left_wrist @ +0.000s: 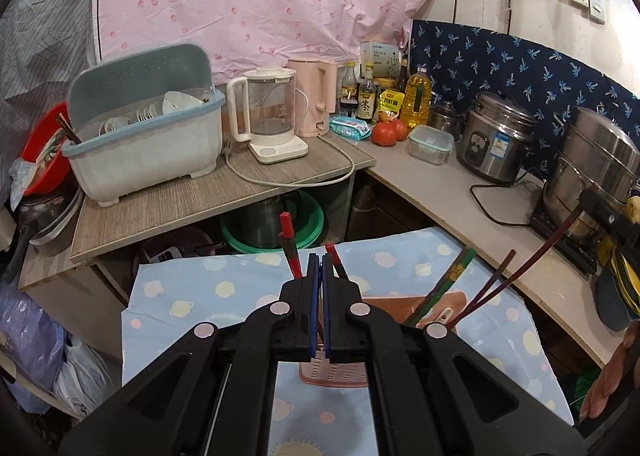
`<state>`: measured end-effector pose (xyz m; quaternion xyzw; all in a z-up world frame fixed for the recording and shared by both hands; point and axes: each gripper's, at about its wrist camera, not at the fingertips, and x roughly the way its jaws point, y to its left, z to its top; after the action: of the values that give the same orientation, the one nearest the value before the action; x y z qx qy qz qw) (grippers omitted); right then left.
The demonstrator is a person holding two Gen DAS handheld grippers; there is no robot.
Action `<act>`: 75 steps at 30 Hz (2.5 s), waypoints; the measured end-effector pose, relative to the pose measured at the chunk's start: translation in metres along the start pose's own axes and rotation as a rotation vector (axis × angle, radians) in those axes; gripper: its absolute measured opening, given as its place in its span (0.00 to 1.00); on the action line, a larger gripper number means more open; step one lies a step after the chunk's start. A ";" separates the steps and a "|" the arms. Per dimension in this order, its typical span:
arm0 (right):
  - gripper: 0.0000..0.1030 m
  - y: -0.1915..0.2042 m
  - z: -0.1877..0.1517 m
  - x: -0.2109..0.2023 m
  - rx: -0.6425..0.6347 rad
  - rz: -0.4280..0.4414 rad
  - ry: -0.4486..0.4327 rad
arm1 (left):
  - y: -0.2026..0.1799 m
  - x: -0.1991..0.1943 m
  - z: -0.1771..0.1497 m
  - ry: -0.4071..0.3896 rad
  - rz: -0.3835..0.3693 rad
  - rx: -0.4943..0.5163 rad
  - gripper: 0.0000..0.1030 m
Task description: Organize utensils
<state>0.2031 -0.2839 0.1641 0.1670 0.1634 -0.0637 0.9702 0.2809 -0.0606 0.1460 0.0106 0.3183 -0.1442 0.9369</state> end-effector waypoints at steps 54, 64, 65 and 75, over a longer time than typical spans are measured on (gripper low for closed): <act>0.36 0.026 -0.151 -0.084 -0.089 0.006 0.285 | -0.033 -0.064 -0.131 0.104 0.071 0.039 0.60; 0.56 0.032 -0.166 -0.102 -0.124 -0.023 0.307 | -0.033 -0.079 -0.155 0.104 0.092 0.028 0.81; 0.58 0.032 -0.167 -0.103 -0.125 -0.024 0.309 | -0.034 -0.081 -0.157 0.100 0.100 0.030 0.83; 0.74 0.028 -0.176 -0.113 -0.139 -0.060 0.312 | -0.031 -0.091 -0.165 0.096 0.126 0.025 0.90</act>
<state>0.0500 -0.1887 0.0542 0.1025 0.3212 -0.0543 0.9399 0.1054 -0.0474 0.0713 0.0491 0.3597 -0.0880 0.9276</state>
